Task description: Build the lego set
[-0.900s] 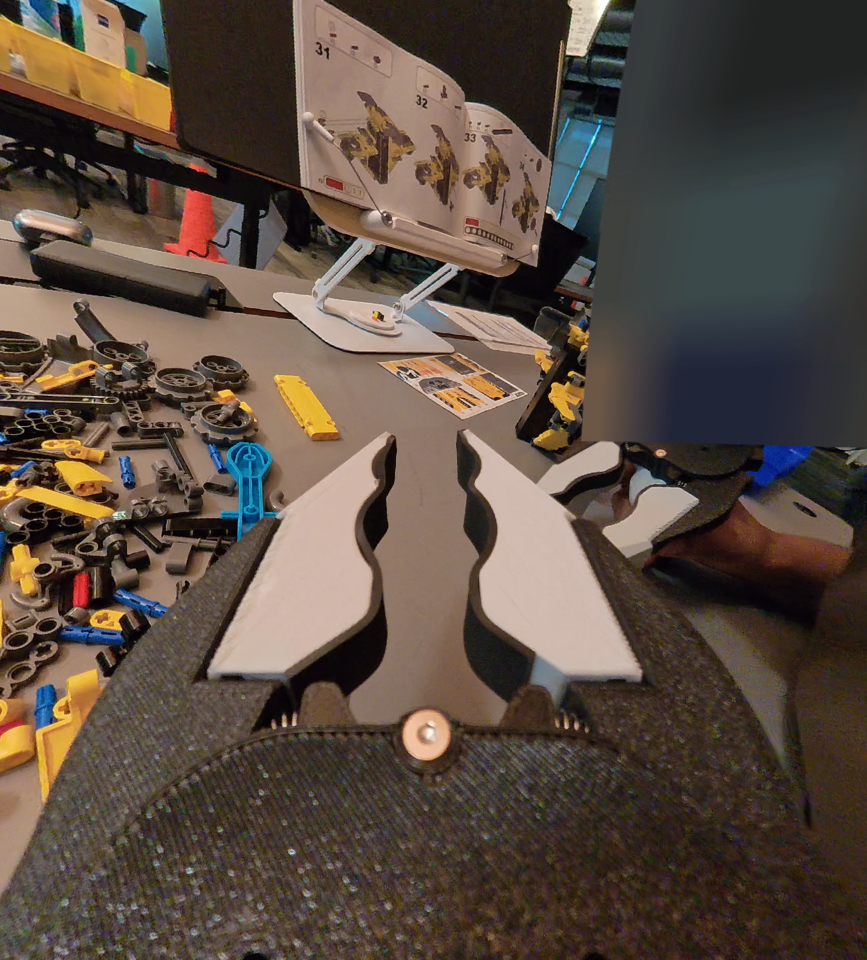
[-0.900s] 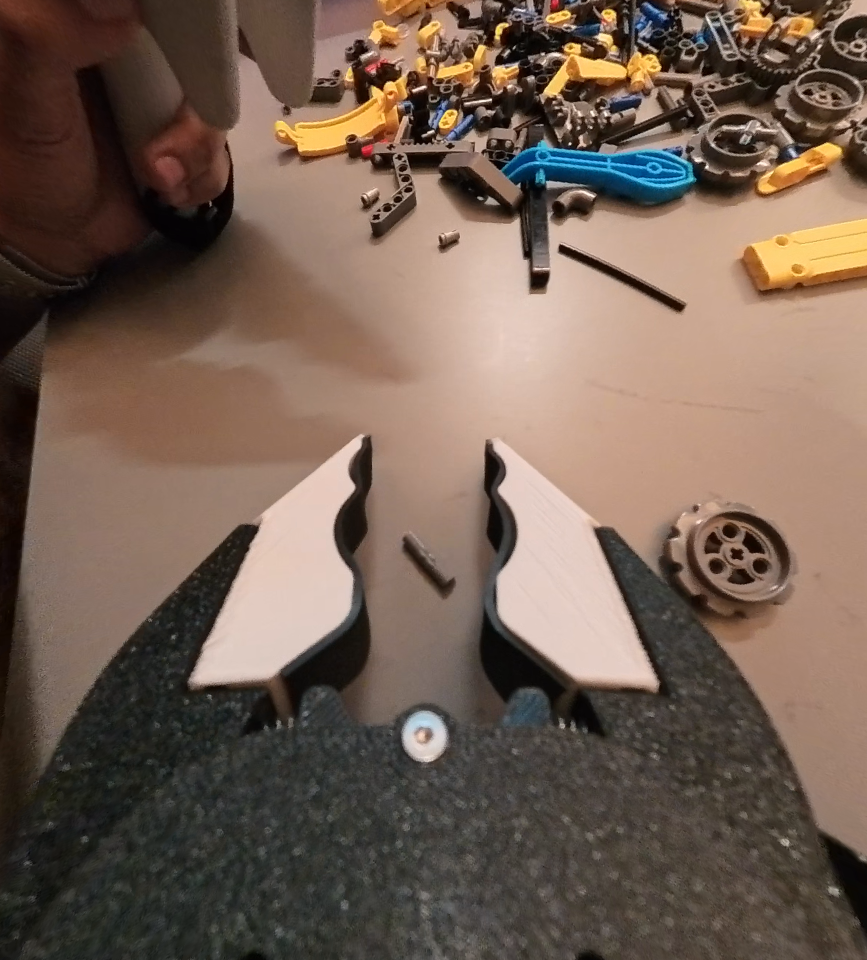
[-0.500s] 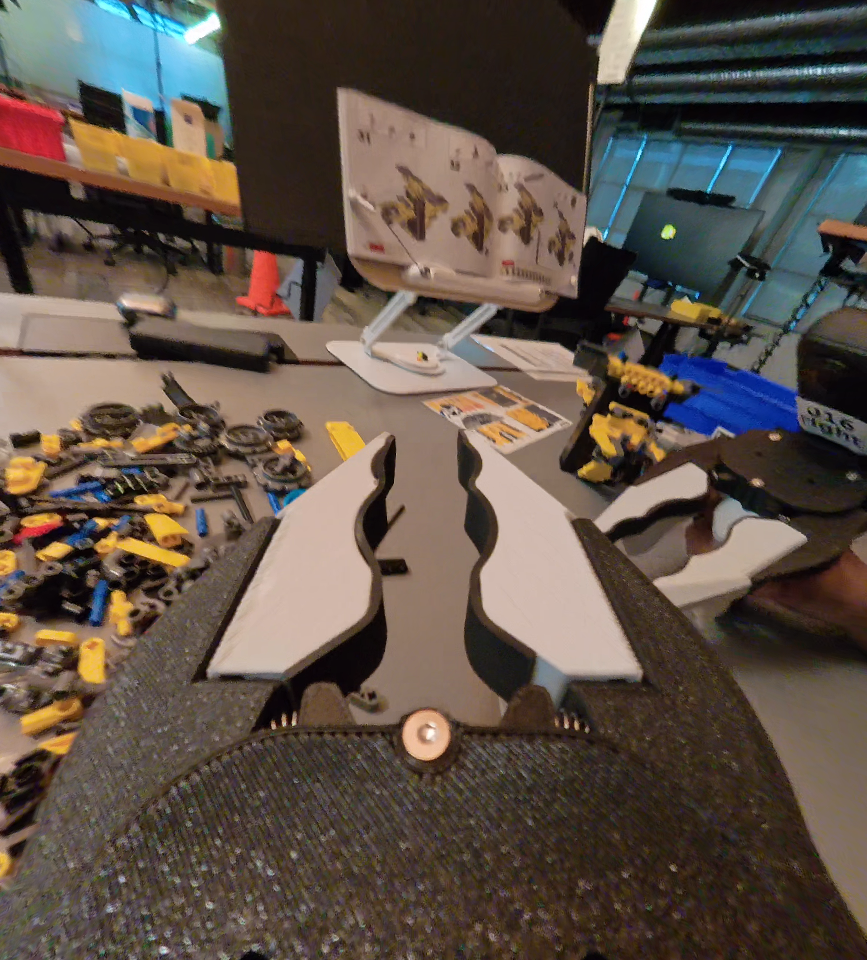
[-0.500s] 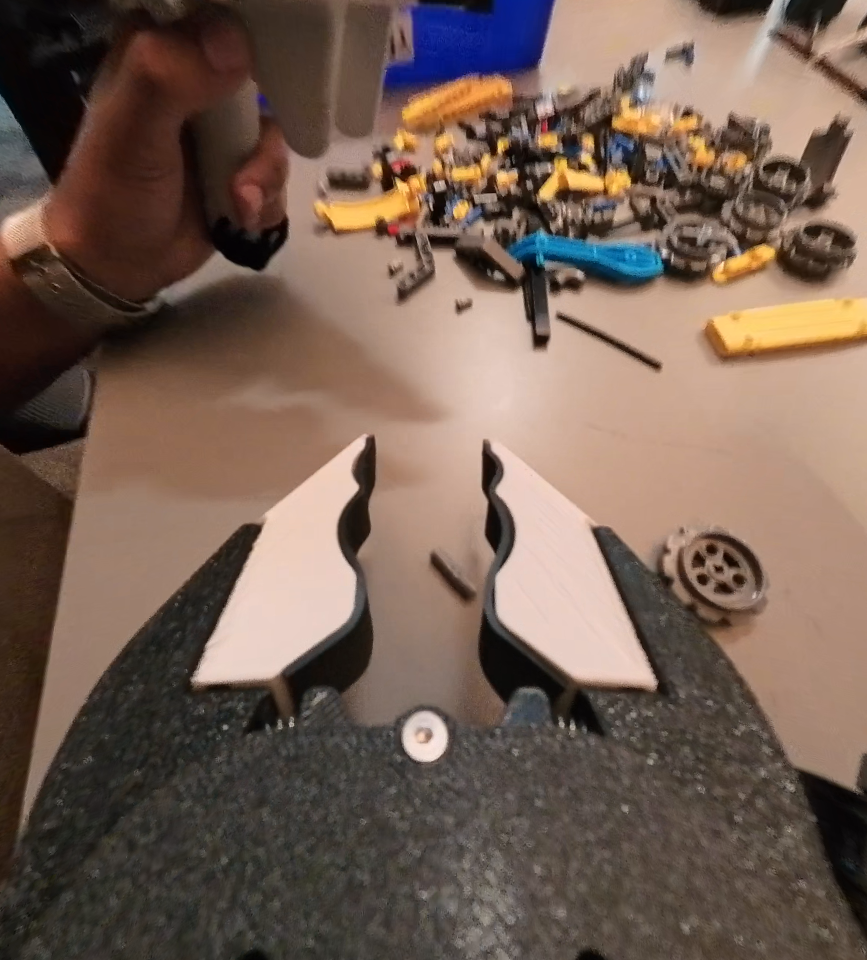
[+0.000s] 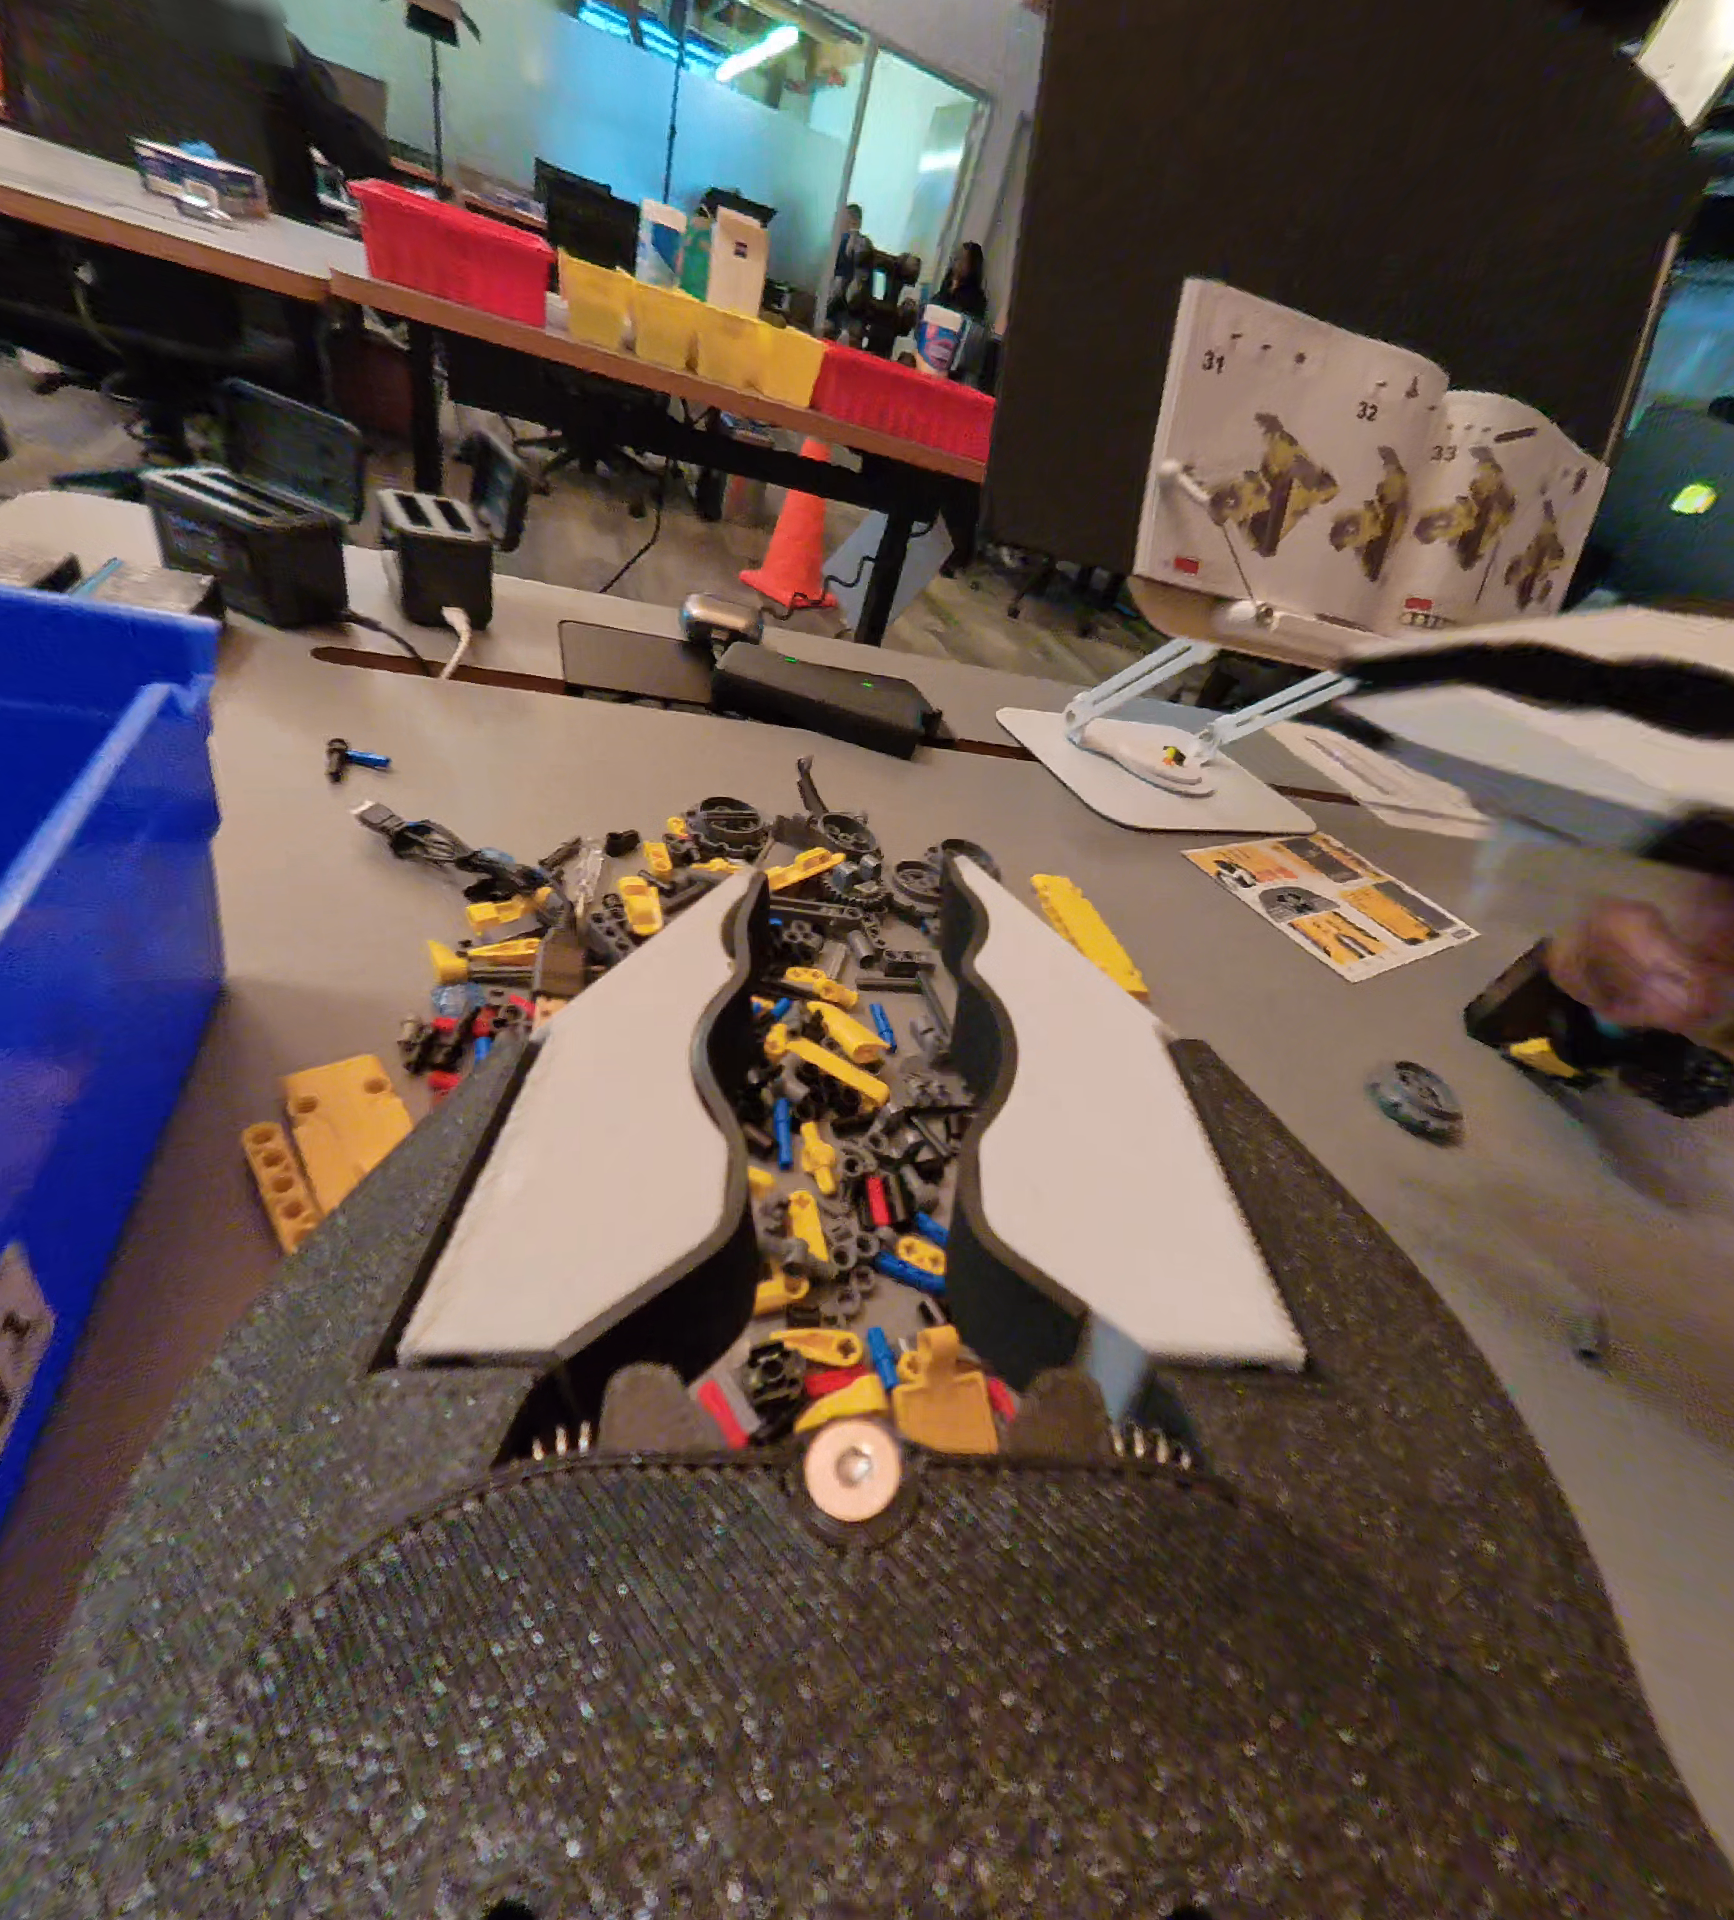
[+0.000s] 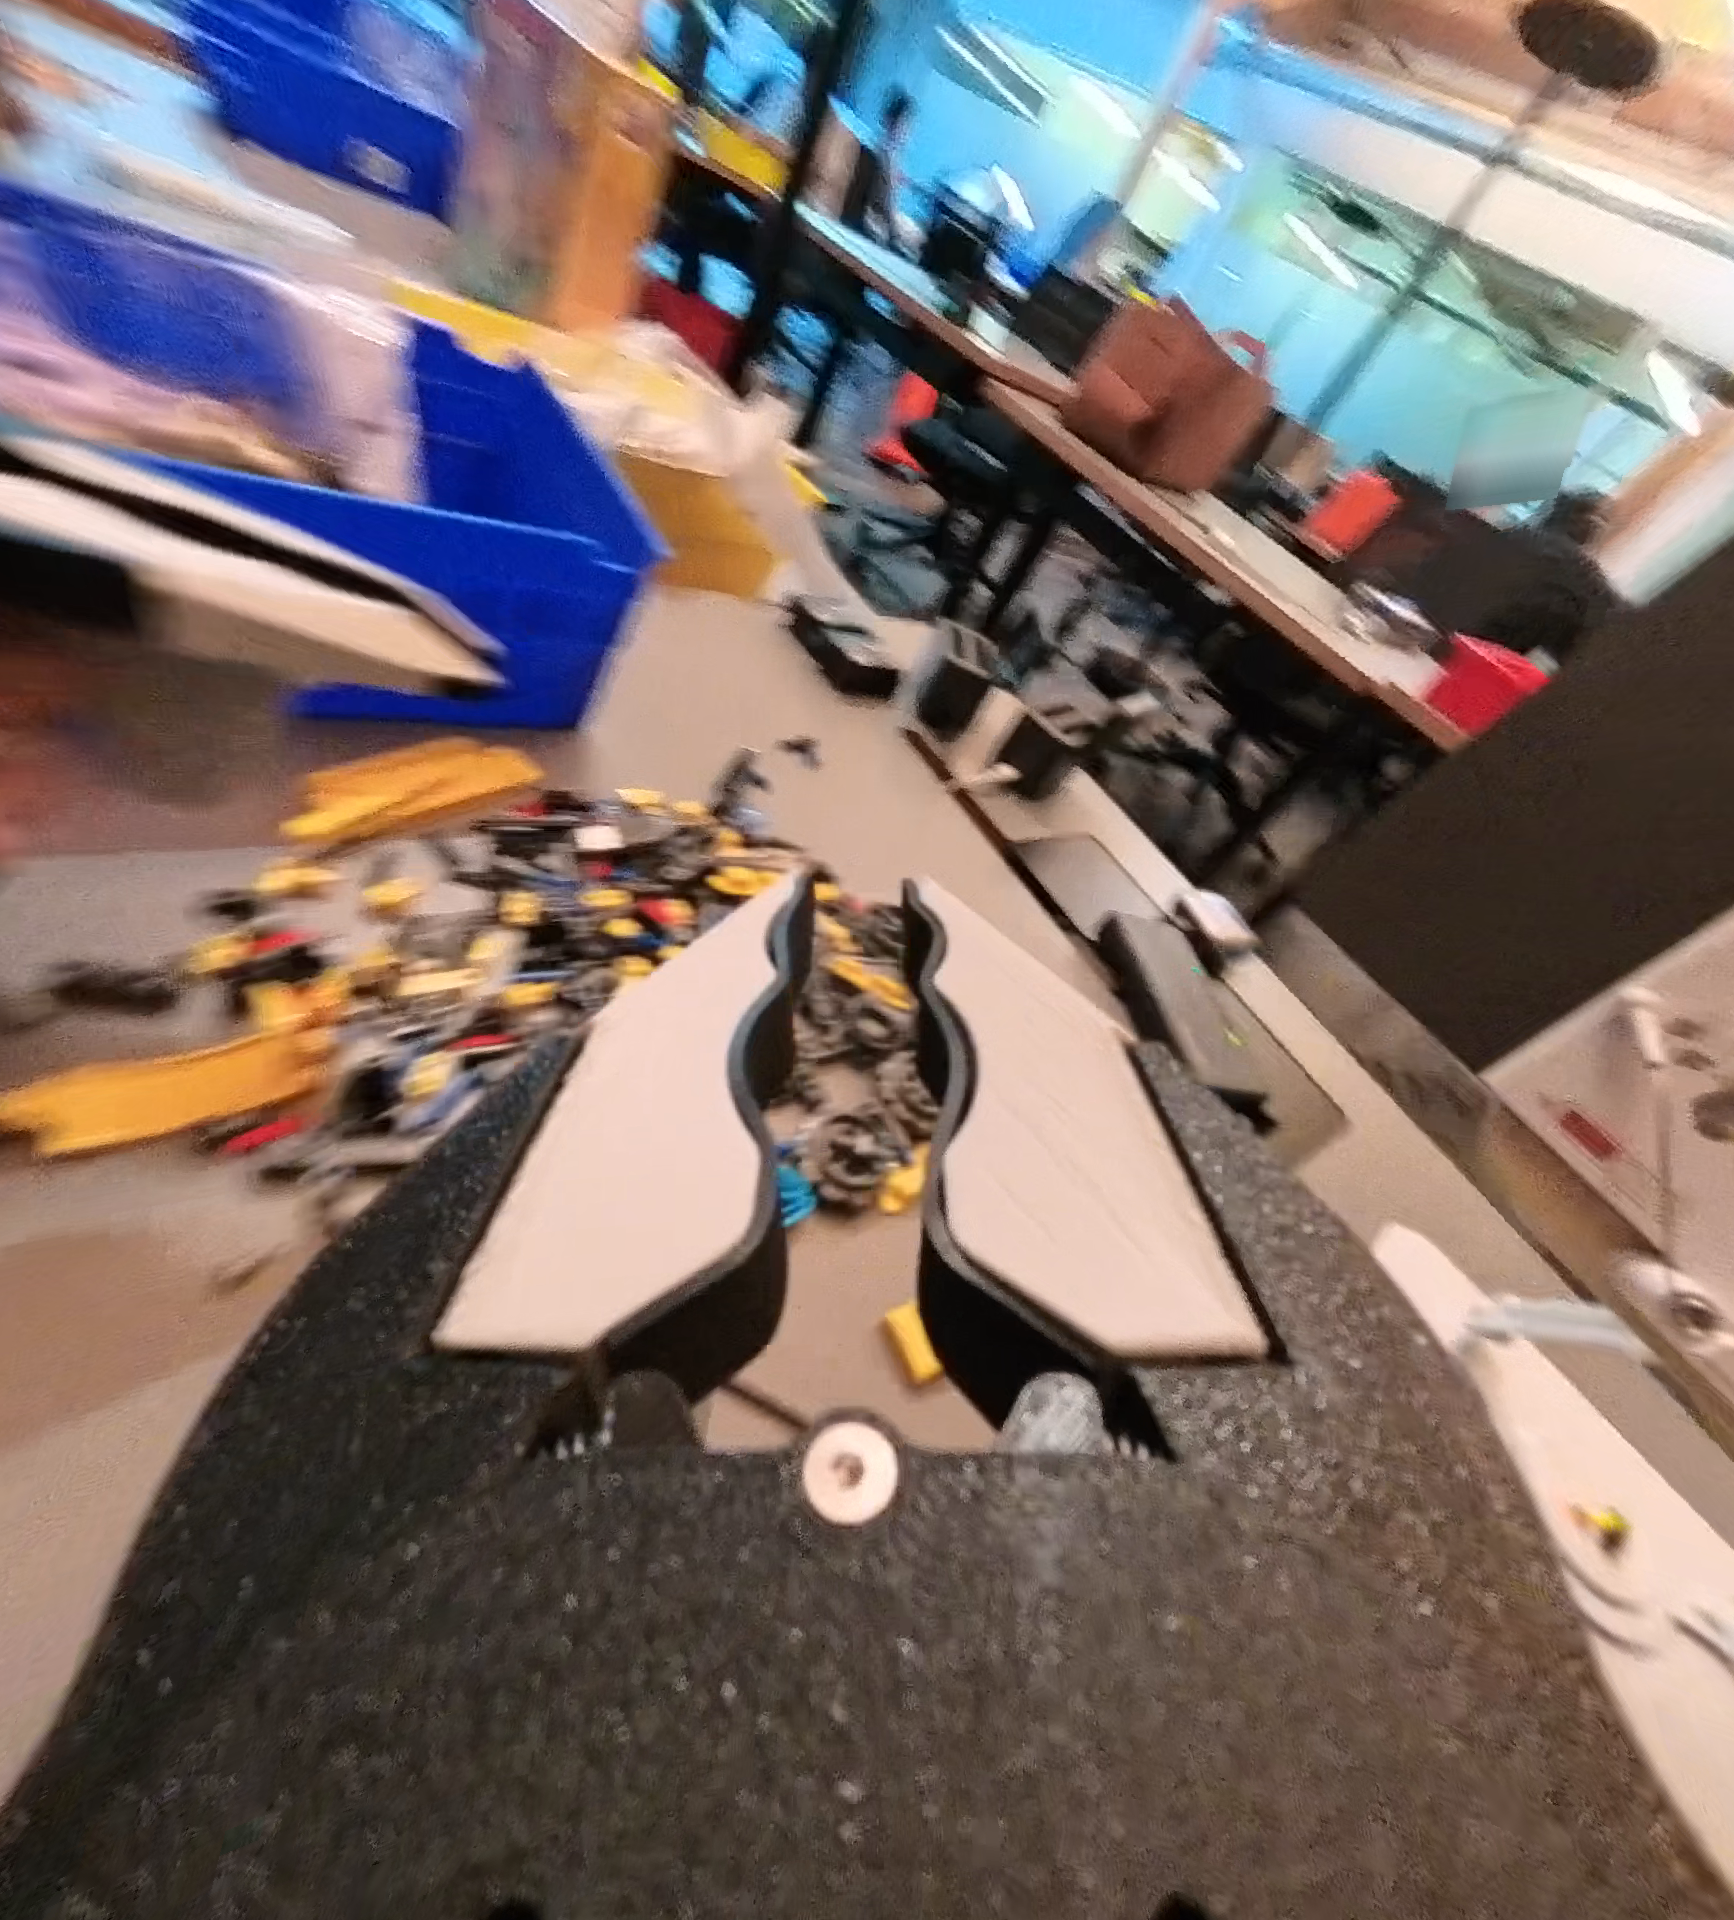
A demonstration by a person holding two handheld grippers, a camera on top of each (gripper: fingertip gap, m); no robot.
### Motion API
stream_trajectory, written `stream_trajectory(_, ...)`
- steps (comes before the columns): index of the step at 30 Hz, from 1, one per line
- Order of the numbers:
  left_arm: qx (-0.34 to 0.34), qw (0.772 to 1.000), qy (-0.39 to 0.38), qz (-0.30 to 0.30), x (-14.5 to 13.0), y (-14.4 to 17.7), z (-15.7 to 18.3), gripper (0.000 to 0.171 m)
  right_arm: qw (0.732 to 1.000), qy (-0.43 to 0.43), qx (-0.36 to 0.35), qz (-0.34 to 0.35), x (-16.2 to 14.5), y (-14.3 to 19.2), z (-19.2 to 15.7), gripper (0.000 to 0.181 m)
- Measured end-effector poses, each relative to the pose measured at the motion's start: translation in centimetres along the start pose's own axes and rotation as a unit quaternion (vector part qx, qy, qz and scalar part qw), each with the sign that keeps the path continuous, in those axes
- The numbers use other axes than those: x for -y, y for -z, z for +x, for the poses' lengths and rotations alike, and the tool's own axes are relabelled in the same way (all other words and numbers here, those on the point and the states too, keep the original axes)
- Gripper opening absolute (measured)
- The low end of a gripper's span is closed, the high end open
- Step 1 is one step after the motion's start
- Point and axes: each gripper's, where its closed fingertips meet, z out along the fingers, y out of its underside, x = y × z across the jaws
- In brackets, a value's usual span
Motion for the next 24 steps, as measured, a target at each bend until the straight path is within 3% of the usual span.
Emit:
stream_trajectory(2, 0.012, 1.0, -0.008, 0.007, 0.2, 0.5, -0.5, 0.028, 0.998, -0.022, -0.029, -0.054, -1.8, -3.6, 1.9, 0.02)
stream_trajectory(8, 0.0, 1.0, -0.014, 0.008, 0.5, 0.5, -0.4, 0.028, 0.98, -0.095, 0.002, -0.177, -7.0, -11.0, 3.0, 0.03)
stream_trajectory(21, -0.002, 1.0, -0.015, 0.013, 0.6, 0.4, -0.2, 0.028, 0.943, -0.187, 0.06, -0.269, -13.7, -14.1, 0.2, 0.041)
stream_trajectory(24, -0.002, 1.0, -0.018, 0.008, 0.4, 0.3, -0.1, 0.029, 0.94, -0.181, 0.064, -0.281, -14.7, -14.2, -0.1, 0.037)
